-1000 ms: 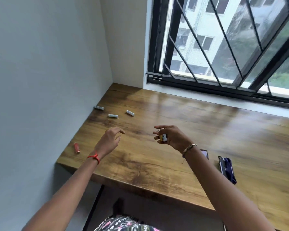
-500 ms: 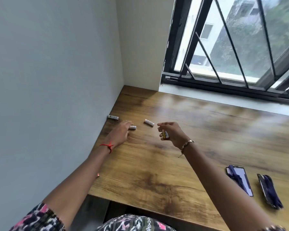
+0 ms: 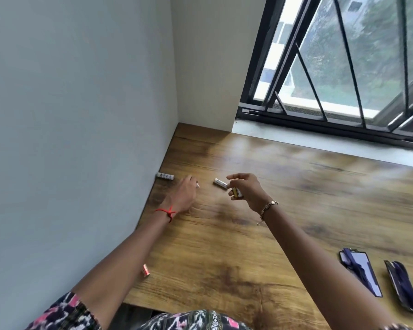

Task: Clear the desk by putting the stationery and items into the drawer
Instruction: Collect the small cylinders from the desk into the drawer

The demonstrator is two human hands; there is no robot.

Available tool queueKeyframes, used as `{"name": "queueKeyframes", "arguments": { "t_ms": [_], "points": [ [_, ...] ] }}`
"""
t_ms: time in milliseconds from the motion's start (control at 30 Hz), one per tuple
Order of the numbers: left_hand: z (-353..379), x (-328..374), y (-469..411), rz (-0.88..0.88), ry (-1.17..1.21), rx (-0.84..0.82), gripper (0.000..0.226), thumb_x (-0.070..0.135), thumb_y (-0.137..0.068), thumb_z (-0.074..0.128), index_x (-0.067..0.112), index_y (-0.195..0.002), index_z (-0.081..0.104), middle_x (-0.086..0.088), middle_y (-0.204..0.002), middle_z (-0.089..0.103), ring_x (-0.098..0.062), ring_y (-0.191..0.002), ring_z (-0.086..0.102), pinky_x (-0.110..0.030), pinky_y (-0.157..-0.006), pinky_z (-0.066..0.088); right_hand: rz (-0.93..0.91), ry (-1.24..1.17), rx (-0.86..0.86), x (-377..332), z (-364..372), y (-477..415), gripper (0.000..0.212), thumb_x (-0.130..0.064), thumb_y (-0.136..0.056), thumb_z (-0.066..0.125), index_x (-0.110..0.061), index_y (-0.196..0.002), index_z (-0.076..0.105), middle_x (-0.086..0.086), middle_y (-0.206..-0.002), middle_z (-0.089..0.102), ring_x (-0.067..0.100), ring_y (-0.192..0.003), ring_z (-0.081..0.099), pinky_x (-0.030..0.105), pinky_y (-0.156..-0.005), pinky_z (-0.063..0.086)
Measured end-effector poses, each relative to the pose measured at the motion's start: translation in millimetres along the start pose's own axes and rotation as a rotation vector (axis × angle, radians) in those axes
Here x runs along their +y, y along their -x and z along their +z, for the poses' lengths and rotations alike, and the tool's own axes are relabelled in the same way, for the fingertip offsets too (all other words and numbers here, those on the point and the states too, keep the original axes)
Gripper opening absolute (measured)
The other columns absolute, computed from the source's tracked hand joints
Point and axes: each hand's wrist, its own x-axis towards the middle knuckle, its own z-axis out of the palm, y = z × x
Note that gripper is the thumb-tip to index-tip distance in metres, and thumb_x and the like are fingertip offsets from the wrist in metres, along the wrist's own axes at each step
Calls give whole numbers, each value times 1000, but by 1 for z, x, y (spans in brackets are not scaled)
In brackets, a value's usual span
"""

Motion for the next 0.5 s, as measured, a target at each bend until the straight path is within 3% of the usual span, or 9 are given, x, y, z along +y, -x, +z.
{"name": "queueKeyframes", "arguments": {
  "t_ms": [67, 100, 200, 267, 367, 500],
  "points": [
    [31, -35, -17, -127, 9, 38, 35, 52, -90, 34, 23, -102, 48, -4, -106, 59, -16, -85, 52, -26, -73, 41, -23, 37, 20, -2, 2, -6, 22, 8, -80, 53, -3, -98, 59, 9, -69, 56, 8, -38, 46, 18, -43, 41],
    [30, -40, -18, -204, 41, 67, 34, 54, -88, 34, 24, -98, 47, -2, -98, 60, -16, -81, 53, -24, -70, 38, -28, 57, 26, -2, 4, -10, 20, 7, -80, 54, -3, -97, 59, 8, -68, 55, 7, -36, 43, 16, -41, 38],
    [-26, -11, 0, -294, 103, 225, 13, 22, -87, 48, 13, -95, 54, 0, -83, 52, -20, -75, 50, -31, -72, 43, -52, 148, 30, -3, 9, -20, 10, -2, -79, 65, -4, -88, 60, 5, -62, 52, 10, -39, 39, 15, -37, 31],
    [-51, -2, 8, -266, 60, 287, 19, 11, -82, 51, 10, -100, 56, -4, -96, 57, -26, -82, 58, -37, -74, 49, -85, 217, 52, -3, 12, -26, 15, -6, -76, 72, -5, -86, 61, 2, -58, 49, 11, -43, 38, 16, -34, 29],
    [-56, -14, 12, -279, -27, 215, 29, 3, -82, 49, 5, -111, 54, -10, -125, 48, -37, -90, 61, -43, -72, 53, -153, 324, 87, 1, 17, -34, 18, -3, -74, 74, -1, -89, 64, 0, -55, 47, 5, -41, 42, 9, -35, 29],
    [-52, -16, 12, -291, -95, 142, 28, -1, -88, 41, 3, -113, 53, -14, -125, 46, -37, -98, 59, -42, -77, 48, -248, 553, 128, 9, 23, -48, 19, -14, -75, 74, -7, -91, 66, 3, -65, 50, 13, -55, 45, 22, -50, 35]
  ]
}}
